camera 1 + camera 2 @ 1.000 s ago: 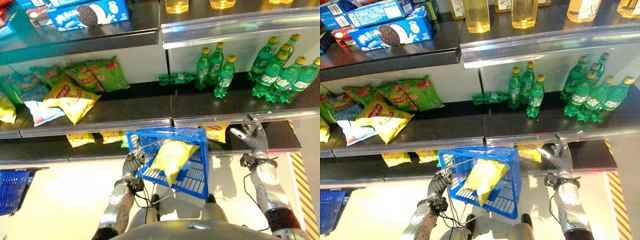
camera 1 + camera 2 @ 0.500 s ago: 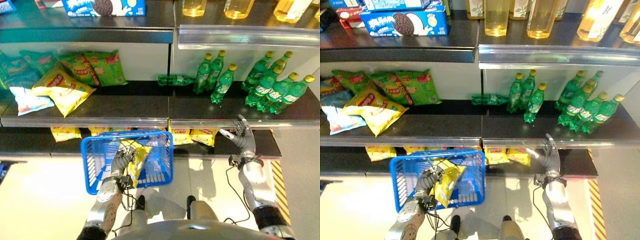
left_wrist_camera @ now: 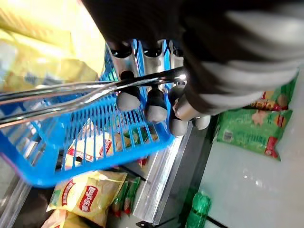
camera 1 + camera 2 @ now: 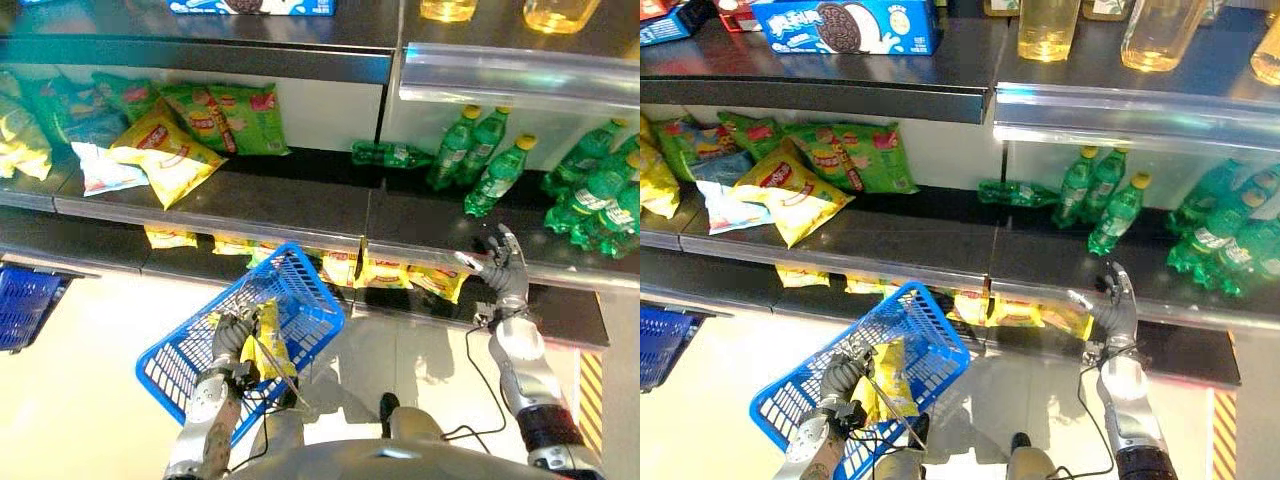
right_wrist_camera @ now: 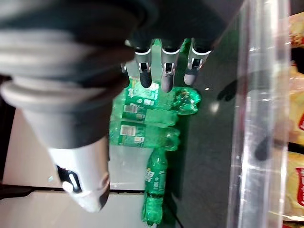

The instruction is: Pick up the snacks into the basket

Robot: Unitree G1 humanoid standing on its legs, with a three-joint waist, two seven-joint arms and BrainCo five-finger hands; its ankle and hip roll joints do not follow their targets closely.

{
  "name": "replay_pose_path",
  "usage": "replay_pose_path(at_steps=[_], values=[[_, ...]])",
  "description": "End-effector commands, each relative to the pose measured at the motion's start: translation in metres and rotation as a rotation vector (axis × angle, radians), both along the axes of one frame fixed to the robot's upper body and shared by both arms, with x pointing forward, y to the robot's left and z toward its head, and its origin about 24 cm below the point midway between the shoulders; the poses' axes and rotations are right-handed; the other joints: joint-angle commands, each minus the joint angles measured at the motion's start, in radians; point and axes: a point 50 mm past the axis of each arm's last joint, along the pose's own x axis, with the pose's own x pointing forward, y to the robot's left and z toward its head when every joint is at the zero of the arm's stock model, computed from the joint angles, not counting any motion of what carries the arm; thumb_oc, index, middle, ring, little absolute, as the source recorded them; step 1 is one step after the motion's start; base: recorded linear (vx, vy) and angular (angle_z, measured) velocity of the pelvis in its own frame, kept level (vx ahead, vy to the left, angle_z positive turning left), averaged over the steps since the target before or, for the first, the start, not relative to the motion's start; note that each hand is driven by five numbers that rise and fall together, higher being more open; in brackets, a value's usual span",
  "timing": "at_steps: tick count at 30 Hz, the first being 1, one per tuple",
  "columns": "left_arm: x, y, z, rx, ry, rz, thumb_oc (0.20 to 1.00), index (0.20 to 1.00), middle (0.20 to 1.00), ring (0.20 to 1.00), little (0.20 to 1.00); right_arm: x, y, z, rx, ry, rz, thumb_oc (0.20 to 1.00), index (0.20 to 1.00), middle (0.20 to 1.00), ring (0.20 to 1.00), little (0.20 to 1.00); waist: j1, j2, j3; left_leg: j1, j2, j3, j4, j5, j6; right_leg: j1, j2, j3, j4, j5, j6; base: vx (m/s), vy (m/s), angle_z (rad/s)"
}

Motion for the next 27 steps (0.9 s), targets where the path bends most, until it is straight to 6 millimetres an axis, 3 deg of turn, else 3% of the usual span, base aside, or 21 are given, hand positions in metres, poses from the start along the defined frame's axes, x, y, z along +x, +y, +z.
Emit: replay_pose_path(at_steps=[1, 9, 22, 24, 27], values=[[0.031, 0.004, 0.064, 0.038, -0.345, -0.024, 0.2, 0.2, 0.2, 0.2, 0.2, 0.013, -0.016, 0.037, -0.047, -0.157, -0.066, 1.0, 1.0, 1.0, 1.0, 1.0, 0.019, -0.044, -0.008, 0.04, -0.084, 0.03, 0.05, -0.106, 0.055, -0.005, -0.007, 0.012, -0.232, 0.141, 0.047, -0.02, -0.025, 0.19], [0.035, 0.006, 0.078, 0.075, -0.404, -0.011, 0.2, 0.2, 0.2, 0.2, 0.2, 0.04, -0.022, 0.059, -0.015, -0.236, -0.187, 1.0, 1.0, 1.0, 1.0, 1.0, 0.026, -0.017, 0.055, -0.037, -0.097, 0.077, -0.029, -0.061, 0.07, -0.122, 0.018, 0.016, -0.193, 0.153, 0.046, -0.08, 0.005, -0.22], [0.042, 0.005, 0.092, 0.092, -0.464, 0.019, 0.2, 0.2, 0.2, 0.2, 0.2, 0.065, -0.017, 0.073, 0.064, -0.269, -0.296, 1.0, 1.0, 1.0, 1.0, 1.0, 0.043, -0.039, 0.16, -0.115, -0.127, 0.102, 0.053, -0.095, 0.095, -0.21, 0.001, 0.03, -0.125, 0.165, 0.046, -0.06, 0.04, -0.02], [0.043, 0.002, 0.094, 0.086, -0.478, 0.0, 0.2, 0.2, 0.2, 0.2, 0.2, 0.071, -0.02, 0.078, 0.059, -0.272, -0.294, 1.0, 1.0, 1.0, 1.0, 1.0, 0.048, -0.042, 0.173, -0.129, -0.132, 0.104, 0.07, -0.1, 0.097, -0.22, -0.001, 0.032, -0.12, 0.169, 0.048, -0.05, 0.032, 0.02], [0.045, -0.005, 0.102, 0.078, -0.514, -0.054, 0.2, 0.2, 0.2, 0.2, 0.2, 0.084, -0.028, 0.103, 0.009, -0.314, -0.291, 1.0, 1.0, 1.0, 1.0, 1.0, 0.059, -0.046, 0.196, -0.151, -0.139, 0.1, 0.088, -0.104, 0.097, -0.24, -0.005, 0.031, -0.112, 0.177, 0.05, -0.03, 0.024, 0.0]])
